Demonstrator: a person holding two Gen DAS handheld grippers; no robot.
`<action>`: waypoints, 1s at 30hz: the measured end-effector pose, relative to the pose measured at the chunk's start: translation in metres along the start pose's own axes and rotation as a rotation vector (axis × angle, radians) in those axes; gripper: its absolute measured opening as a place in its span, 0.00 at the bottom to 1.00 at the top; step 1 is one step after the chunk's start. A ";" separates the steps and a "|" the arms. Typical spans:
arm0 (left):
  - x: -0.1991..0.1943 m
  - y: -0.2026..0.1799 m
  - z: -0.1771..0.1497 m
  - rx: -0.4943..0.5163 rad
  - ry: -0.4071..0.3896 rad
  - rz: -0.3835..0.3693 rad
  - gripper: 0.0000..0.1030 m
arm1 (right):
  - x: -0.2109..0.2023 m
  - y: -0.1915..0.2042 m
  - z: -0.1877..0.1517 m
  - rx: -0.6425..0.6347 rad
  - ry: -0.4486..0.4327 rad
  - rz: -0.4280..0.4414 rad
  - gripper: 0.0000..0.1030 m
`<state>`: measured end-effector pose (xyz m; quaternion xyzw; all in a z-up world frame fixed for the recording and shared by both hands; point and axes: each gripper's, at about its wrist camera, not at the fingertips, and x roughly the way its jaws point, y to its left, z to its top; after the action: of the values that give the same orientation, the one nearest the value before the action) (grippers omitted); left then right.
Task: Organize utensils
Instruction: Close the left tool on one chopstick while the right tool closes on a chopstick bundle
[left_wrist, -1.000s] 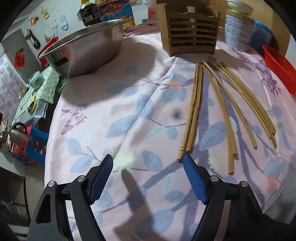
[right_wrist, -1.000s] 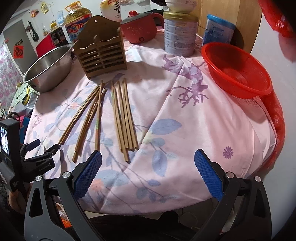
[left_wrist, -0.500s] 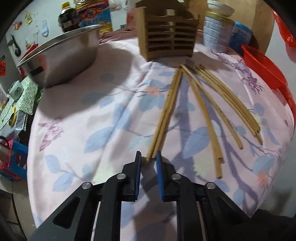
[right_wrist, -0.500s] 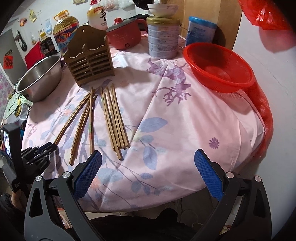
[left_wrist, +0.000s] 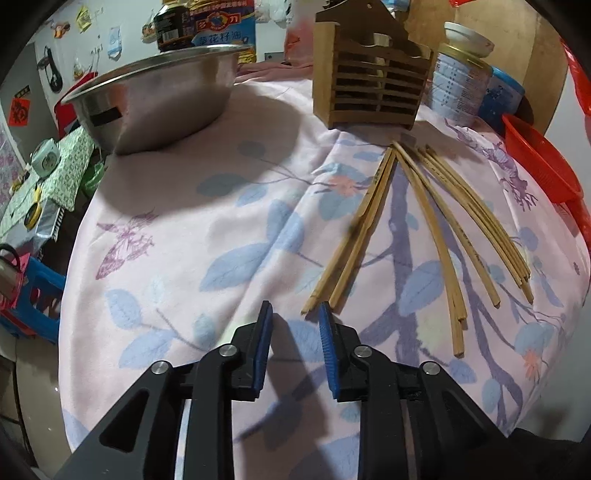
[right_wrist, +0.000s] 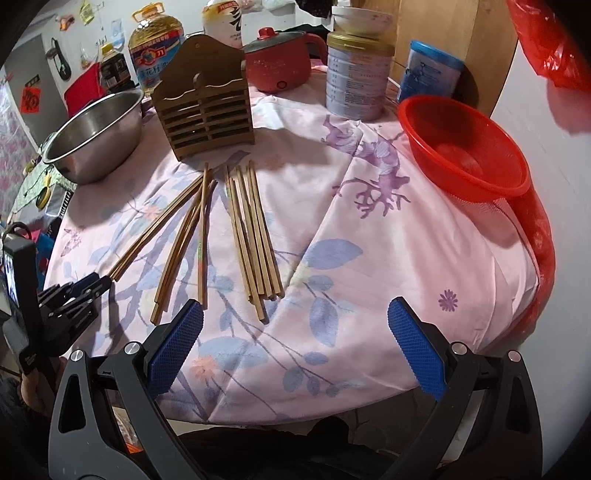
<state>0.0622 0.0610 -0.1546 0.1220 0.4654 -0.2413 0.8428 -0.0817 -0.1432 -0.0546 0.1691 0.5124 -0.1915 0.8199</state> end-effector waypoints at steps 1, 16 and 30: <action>0.002 -0.001 0.003 0.007 0.000 -0.002 0.25 | 0.000 -0.001 0.000 0.003 0.001 -0.002 0.94; 0.003 -0.007 -0.001 -0.002 0.000 -0.094 0.06 | -0.002 -0.009 0.003 -0.004 -0.036 -0.030 0.94; -0.039 -0.020 0.006 -0.193 0.029 0.125 0.06 | 0.105 -0.026 0.034 -0.235 0.134 0.343 0.58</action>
<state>0.0390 0.0528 -0.1183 0.0725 0.4901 -0.1404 0.8572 -0.0262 -0.1970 -0.1377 0.1694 0.5483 0.0233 0.8186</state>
